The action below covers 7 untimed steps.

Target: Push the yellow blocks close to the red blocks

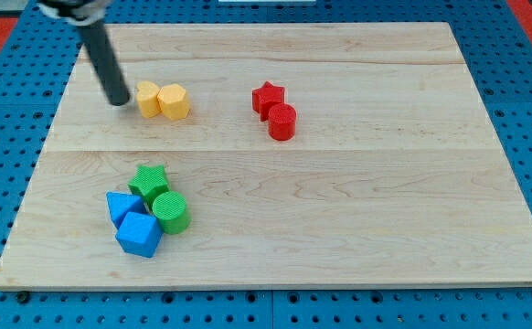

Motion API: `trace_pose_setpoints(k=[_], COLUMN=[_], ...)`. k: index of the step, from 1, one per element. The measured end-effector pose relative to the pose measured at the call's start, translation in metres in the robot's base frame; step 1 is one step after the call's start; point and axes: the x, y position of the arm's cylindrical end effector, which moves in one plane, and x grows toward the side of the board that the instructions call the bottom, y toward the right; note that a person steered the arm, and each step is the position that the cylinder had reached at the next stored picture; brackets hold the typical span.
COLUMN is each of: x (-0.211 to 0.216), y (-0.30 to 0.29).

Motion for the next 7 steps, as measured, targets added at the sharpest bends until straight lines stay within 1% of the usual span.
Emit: trace_pose_setpoints(k=[1,2,3,4,5,6,7], x=[0.02,0.022,0.022,0.024,0.032,0.038,0.007], y=[0.086,0.027,0.036,0.108,0.145,0.069,0.035])
